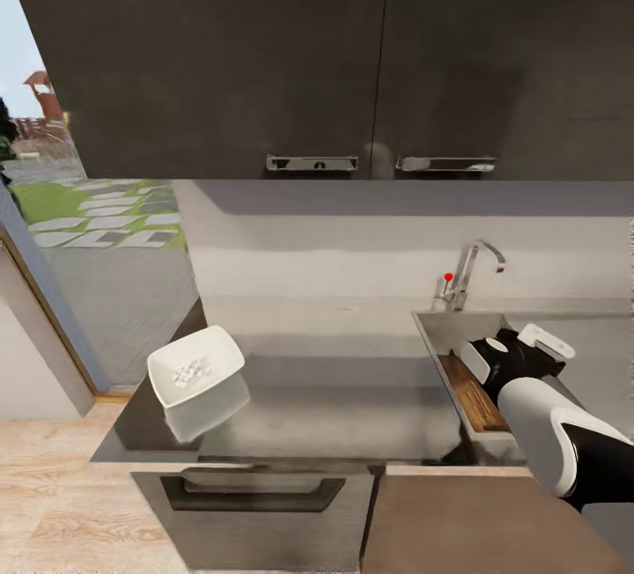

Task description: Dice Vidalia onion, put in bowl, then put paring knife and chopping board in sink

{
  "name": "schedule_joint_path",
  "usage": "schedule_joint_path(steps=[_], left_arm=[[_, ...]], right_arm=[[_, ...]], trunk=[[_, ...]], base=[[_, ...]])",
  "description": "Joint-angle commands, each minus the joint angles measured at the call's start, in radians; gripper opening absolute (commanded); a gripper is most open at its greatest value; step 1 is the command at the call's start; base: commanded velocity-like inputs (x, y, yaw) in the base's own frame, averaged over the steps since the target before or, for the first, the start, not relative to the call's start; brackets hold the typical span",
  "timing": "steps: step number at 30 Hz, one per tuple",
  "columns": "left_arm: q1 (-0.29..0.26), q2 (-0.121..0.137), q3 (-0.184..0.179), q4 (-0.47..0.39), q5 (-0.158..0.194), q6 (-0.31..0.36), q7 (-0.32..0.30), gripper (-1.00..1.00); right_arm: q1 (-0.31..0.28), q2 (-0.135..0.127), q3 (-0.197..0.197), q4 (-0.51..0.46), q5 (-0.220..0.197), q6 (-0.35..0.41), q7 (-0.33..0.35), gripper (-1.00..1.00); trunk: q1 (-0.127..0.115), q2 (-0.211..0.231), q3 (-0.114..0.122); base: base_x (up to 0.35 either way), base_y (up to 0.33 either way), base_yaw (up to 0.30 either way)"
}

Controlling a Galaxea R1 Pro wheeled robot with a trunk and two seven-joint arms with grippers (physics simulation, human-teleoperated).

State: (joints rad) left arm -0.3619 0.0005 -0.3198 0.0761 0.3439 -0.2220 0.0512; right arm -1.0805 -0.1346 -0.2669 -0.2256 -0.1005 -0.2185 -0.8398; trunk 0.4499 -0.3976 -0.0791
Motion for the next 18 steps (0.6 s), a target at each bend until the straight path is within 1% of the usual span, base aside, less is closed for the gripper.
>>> schedule_joint_path(steps=[1,6,16,18], left_arm=[[-0.002,0.0,-0.008,0.004,0.006,-0.006,0.001,1.0],[-0.002,0.001,-0.008,0.004,0.006,-0.006,0.001,1.0],[-0.002,0.003,-0.008,0.004,0.006,-0.005,0.001,1.0],[-0.002,0.003,-0.008,0.004,0.006,-0.005,0.001,1.0]], right_arm=[[-0.001,0.0,0.005,0.0,-0.01,-0.005,0.0,1.0],[-0.001,0.001,0.006,0.0,0.001,-0.005,0.001,1.0],[-0.001,0.003,0.007,0.0,0.006,-0.005,0.001,1.0],[-0.001,0.004,0.01,0.001,0.013,-0.005,0.002,1.0]], trunk=[[0.0,-0.002,-0.002],[0.0,-0.002,-0.002],[0.0,-0.002,-0.002],[0.0,-0.002,-0.002]], base=[[-0.324,0.0,0.0],[-0.334,0.0,0.0],[-0.338,0.0,0.0],[-0.338,0.0,0.0]])
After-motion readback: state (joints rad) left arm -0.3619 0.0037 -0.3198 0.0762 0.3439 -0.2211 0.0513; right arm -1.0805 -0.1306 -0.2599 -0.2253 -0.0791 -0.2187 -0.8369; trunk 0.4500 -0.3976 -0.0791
